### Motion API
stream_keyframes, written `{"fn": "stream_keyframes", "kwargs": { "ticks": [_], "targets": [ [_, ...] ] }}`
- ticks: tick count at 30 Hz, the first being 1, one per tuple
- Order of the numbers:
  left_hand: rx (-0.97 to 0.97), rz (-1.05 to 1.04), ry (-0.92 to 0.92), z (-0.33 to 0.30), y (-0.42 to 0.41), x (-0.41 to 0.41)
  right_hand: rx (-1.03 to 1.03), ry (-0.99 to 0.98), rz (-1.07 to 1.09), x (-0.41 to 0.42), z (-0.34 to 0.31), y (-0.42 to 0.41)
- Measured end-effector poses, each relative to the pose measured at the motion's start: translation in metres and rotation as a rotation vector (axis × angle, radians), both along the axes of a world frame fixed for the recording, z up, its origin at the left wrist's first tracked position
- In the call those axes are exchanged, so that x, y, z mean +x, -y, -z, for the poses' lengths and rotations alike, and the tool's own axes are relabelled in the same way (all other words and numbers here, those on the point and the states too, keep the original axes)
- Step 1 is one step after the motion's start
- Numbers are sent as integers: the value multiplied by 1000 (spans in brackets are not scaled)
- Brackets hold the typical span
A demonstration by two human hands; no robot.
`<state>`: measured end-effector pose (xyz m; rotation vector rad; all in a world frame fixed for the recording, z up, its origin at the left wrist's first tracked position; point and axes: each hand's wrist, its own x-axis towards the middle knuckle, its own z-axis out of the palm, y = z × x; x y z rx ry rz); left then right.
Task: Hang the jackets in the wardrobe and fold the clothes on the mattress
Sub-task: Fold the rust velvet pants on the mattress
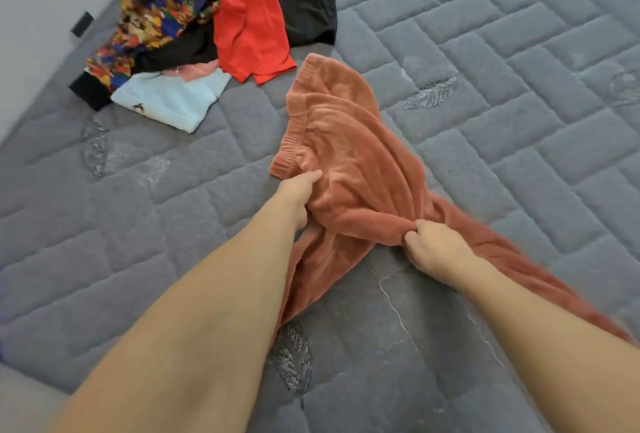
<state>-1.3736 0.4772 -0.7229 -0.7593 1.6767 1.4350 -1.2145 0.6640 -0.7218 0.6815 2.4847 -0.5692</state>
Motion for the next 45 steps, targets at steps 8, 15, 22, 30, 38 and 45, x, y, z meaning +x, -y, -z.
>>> {"fn": "stream_keyframes", "kwargs": {
  "ticks": [8,15,22,30,38,45],
  "targets": [
    [37,-53,-582,-84,-125,4,-1199,82,915,67,-79,-32],
    [432,398,-622,-182,-390,117,-1286,-76,1246,188,-125,-179],
    [361,995,-569,-158,-513,266,-910,-616,1805,359,-80,-330],
    [-709,1187,-695,-9,-395,284,-661,-140,1461,384,16,-266],
    [-819,949,-614,13,-364,217,-959,-228,982,349,9,-257],
    [-651,1106,-660,12,-362,178,-667,417,213,337,-25,-240]
  ]
}}
